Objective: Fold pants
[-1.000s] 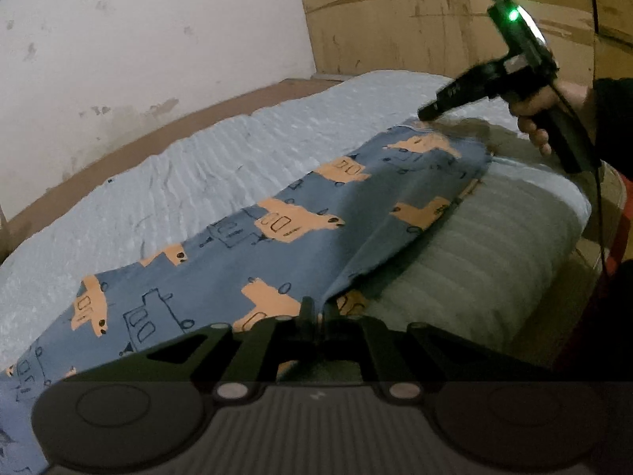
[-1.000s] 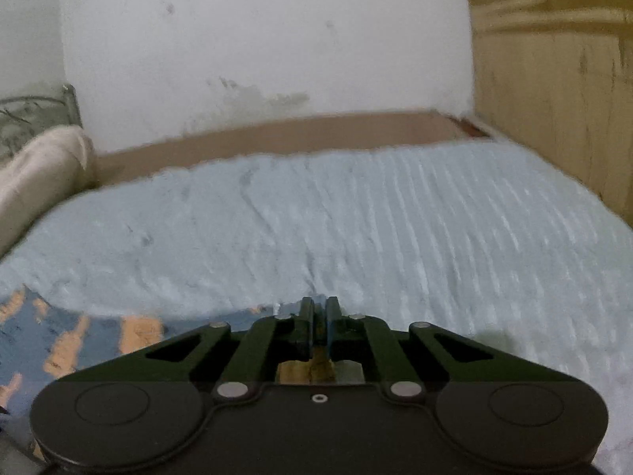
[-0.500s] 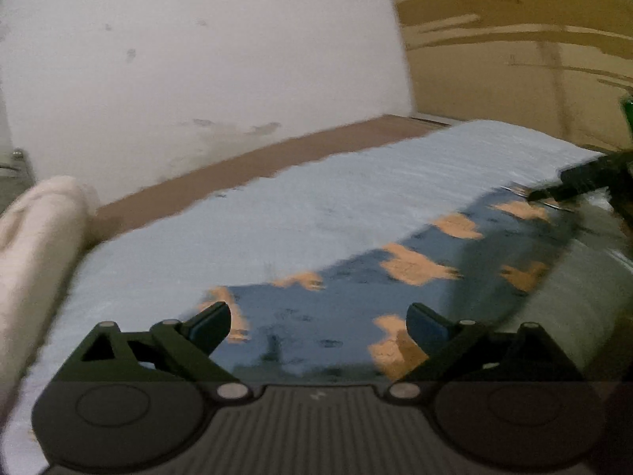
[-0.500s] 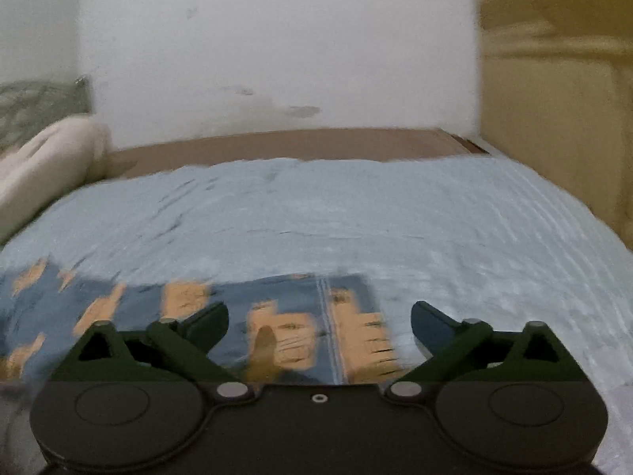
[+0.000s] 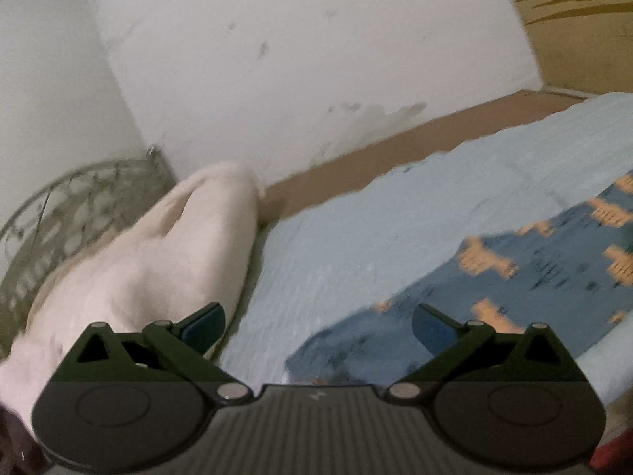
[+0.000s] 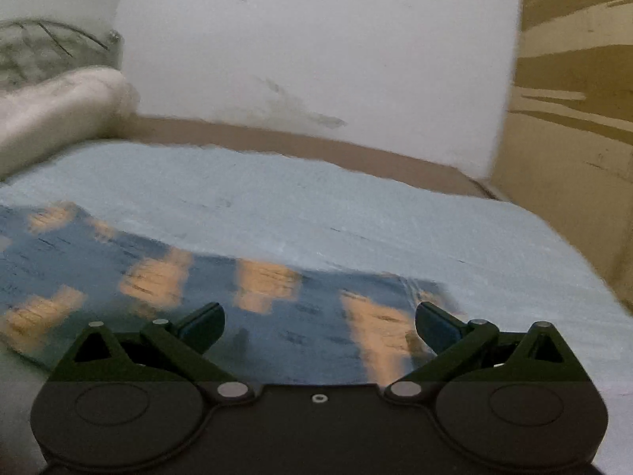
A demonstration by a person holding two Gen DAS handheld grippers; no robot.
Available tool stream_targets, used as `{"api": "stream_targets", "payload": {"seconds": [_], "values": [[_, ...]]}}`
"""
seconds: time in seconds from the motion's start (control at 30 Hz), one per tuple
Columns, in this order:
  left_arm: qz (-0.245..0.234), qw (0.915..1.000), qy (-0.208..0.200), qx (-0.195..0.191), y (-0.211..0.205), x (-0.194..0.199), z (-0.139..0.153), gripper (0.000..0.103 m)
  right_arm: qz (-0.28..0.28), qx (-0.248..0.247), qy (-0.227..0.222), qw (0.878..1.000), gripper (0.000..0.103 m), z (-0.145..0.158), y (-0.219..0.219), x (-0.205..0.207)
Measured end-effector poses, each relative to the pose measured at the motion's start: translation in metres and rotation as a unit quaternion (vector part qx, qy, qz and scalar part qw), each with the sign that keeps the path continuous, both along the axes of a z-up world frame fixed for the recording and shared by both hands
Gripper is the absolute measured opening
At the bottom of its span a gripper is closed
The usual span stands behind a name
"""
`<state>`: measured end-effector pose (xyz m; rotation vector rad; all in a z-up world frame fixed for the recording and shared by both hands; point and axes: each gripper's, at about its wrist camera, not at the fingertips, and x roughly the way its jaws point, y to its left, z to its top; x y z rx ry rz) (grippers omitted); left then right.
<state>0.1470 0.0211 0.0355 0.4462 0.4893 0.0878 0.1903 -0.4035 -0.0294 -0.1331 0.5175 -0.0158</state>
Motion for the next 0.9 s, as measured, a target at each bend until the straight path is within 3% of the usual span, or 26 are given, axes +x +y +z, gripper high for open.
{"api": "stream_targets", "payload": {"seconds": [0.23, 0.47, 0.7, 0.8, 0.9], "values": [[0.045, 0.9958, 0.042, -0.068, 0.048, 0.008, -0.045, 0.102, 0.118, 0.066, -0.023, 0.991, 0.102, 0.004, 0.094, 0.012], [0.055, 0.985, 0.043, -0.158, 0.085, 0.023, -0.063, 0.102, 0.156, 0.055, -0.005, 0.986, 0.102, 0.002, 0.153, 0.031], [0.073, 0.9645, 0.067, -0.245, 0.111, 0.05, -0.08, 0.102, 0.142, 0.036, 0.034, 0.989, 0.102, -0.019, 0.17, 0.046], [0.067, 0.95, 0.079, -0.295, 0.122, 0.053, -0.085, 0.092, 0.137, 0.035, 0.039, 0.989, 0.102, -0.024, 0.169, 0.045], [0.062, 0.9415, 0.084, -0.321, 0.127, 0.054, -0.087, 0.081, 0.14, 0.033, 0.042, 0.989, 0.102, -0.028, 0.17, 0.046]]}}
